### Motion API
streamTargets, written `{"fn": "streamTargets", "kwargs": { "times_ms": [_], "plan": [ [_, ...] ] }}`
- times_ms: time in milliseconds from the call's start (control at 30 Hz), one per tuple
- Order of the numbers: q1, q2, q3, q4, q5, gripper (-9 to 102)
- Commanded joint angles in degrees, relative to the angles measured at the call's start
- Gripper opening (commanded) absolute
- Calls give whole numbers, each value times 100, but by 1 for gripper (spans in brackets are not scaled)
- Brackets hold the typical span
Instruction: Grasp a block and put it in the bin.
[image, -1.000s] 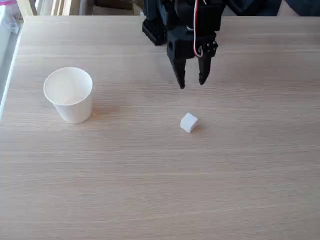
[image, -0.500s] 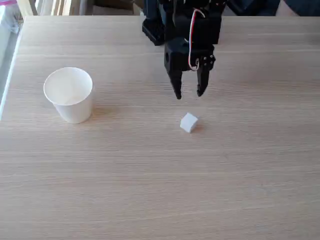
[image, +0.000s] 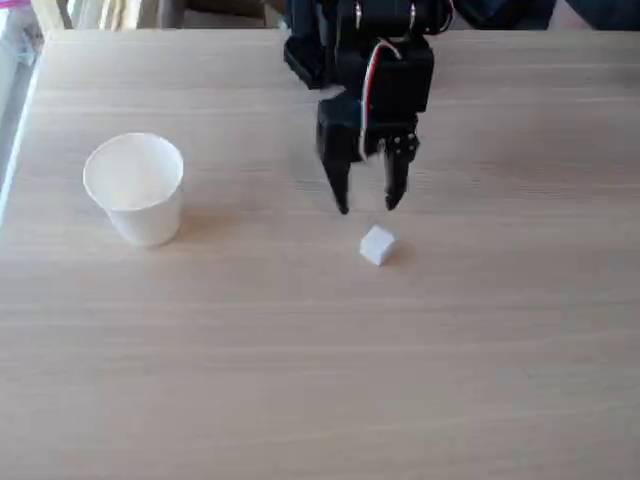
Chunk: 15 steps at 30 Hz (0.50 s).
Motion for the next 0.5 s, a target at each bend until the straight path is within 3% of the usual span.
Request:
{"fn": "streamTargets", "kwargs": {
  "times_ms": [0, 467],
  "plan": [
    [53, -105, -334, -18, -44, 29],
    [9, -483, -615, 79, -202, 30]
  ]
}}
